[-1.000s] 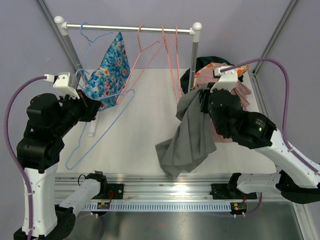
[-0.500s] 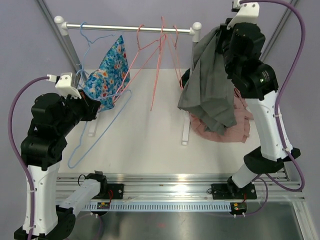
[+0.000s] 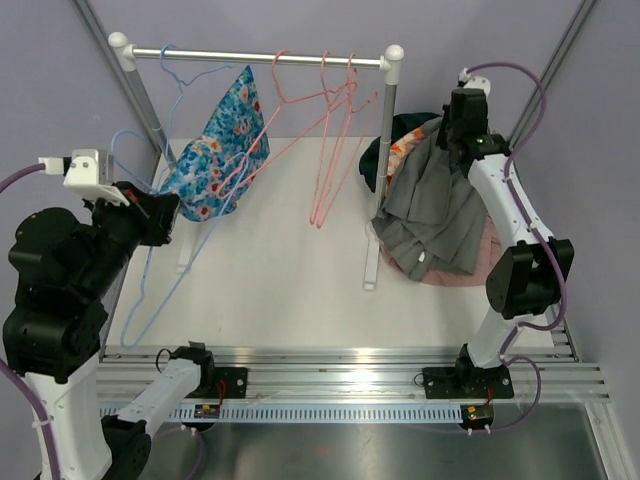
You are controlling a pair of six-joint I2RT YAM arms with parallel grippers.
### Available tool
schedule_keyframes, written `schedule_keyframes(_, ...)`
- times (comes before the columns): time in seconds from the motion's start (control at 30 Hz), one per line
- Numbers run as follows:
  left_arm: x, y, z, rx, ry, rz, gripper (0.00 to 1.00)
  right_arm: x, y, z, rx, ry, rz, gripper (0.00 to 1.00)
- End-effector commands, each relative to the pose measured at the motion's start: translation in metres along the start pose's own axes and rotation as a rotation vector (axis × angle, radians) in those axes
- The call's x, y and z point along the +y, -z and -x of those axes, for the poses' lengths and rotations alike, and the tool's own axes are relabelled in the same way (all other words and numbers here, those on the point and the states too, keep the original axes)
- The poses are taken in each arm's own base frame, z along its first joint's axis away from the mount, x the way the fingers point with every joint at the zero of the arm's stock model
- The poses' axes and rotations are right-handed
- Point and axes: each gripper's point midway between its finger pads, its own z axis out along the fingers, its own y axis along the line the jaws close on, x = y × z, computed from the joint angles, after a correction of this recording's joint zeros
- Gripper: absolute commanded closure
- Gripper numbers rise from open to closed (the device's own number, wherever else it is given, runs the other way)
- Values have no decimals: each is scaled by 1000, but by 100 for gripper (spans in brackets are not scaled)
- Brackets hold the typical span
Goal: Remove the skirt from the hanger
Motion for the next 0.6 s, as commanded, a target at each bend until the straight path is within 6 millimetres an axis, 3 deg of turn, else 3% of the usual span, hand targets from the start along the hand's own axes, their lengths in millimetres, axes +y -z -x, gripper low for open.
schedule_keyframes(0.0, 2, -5, 34, -81, -25, 33, 100, 27, 22, 25, -81, -112, 143, 25)
schedule_keyframes(0.03, 3, -8, 37, -85, -27, 43, 100, 34, 22, 8, -28, -112, 183, 1)
schedule_keyframes(0.1, 5, -13, 44, -96, -33, 53, 100, 39, 29, -9, 19, -162, 212, 0)
schedule_keyframes(0.13, 5, -19, 52, -121, -38, 58, 100, 38, 41, -26, 45, -174, 242, 0)
schedule_keyframes(0.2, 4, -25, 61, -138, -45, 56, 100, 40, 55, -30, 23, -220, 280, 1)
schedule_keyframes(0.37, 8, -53, 87, -178, -63, 91, 100, 34, 112, -65, 51, -281, 379, 1)
schedule_keyframes(0.4, 8, -57, 90, -185, -71, 88, 100, 32, 117, -83, 83, -284, 384, 1)
schedule_keyframes(0.43, 7, -62, 97, -207, -88, 86, 100, 34, 136, -78, 64, -302, 428, 1)
schedule_keyframes(0.5, 8, -82, 105, -224, -99, 84, 100, 32, 149, -93, 83, -317, 452, 1)
schedule_keyframes(0.57, 6, -98, 108, -225, -110, 67, 100, 32, 172, -91, 61, -330, 499, 1)
